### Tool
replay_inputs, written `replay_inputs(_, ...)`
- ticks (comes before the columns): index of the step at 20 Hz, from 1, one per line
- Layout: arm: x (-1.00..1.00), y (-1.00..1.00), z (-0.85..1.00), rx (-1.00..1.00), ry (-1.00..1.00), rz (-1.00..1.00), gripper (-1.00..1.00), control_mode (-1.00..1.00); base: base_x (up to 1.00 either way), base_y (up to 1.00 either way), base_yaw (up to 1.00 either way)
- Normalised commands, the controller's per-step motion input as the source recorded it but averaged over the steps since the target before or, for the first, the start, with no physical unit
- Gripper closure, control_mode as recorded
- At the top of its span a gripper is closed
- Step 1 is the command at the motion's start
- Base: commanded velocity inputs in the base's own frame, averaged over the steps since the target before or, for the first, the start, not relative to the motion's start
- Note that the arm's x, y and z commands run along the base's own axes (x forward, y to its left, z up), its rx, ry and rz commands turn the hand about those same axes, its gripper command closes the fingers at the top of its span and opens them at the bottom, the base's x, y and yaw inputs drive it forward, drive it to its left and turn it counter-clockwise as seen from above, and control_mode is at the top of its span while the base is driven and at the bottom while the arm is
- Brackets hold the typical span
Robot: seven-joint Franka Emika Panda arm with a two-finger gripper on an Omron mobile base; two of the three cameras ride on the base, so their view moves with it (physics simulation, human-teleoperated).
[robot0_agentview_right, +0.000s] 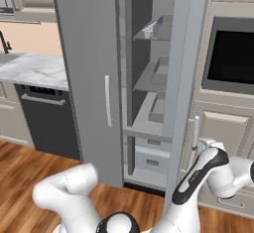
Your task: The ice cube tray has been filled with water. Take the tray and place it in the freezer to make ice. Close the freezer door after placing the tray.
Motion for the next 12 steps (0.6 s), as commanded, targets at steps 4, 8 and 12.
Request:
replay_inputs(4,0.10,0.00,-0.01,0.00,0.00,0.00,-1.00,-1.00,0.00,0.00,0.00)
replay_inputs(8,0.10,0.00,0.00,0.00,0.00,0.00,-1.00,-1.00,0.00,0.00,0.00)
replay_inputs(12,0.16,0.00,-0.04,0.00,0.00,0.00,-1.00,-1.00,0.00,0.00,0.00)
